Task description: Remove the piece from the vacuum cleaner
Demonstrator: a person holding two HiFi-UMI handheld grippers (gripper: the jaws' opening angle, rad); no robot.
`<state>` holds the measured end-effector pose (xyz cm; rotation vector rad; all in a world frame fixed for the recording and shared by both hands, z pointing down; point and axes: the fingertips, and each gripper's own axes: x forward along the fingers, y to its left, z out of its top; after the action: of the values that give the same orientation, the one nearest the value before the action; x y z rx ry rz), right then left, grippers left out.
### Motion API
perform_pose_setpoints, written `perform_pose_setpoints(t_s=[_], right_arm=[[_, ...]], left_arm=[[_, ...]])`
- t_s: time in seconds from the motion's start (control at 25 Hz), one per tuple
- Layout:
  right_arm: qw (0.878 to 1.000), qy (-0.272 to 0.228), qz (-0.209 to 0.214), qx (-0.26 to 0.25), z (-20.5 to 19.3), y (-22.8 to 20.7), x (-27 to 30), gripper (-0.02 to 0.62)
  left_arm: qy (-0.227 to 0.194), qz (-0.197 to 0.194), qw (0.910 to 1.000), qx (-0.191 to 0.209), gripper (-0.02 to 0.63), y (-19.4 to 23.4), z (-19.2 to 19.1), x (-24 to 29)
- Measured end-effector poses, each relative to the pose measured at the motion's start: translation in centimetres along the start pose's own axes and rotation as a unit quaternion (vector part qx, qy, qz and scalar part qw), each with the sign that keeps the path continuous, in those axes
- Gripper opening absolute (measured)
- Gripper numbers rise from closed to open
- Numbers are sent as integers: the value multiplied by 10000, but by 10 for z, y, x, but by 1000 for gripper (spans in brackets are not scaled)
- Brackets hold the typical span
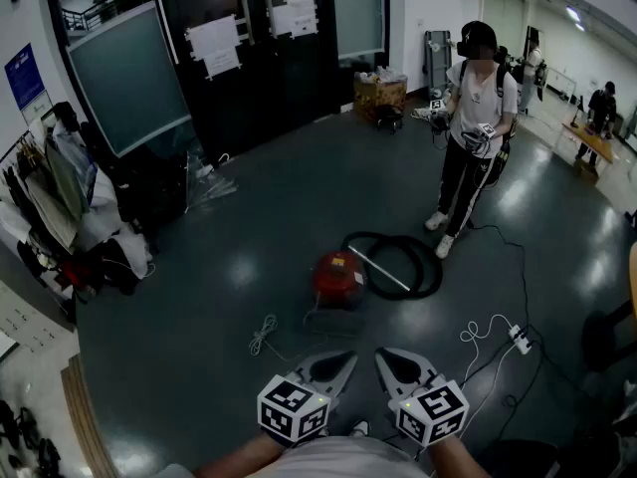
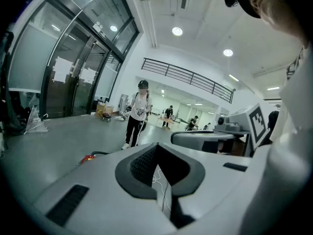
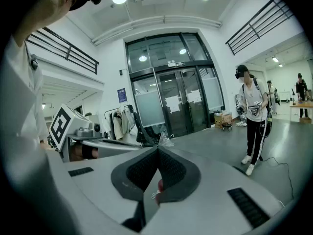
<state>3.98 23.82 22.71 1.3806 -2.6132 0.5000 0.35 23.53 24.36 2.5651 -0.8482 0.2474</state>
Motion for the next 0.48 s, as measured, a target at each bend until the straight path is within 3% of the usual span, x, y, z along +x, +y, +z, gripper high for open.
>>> perform_pose_setpoints(t_s=[0.48], right_arm=[[9999, 62, 103, -11, -8, -7, -8, 14]], left_arm=[[3, 45, 10000, 32, 5, -11, -5, 6]])
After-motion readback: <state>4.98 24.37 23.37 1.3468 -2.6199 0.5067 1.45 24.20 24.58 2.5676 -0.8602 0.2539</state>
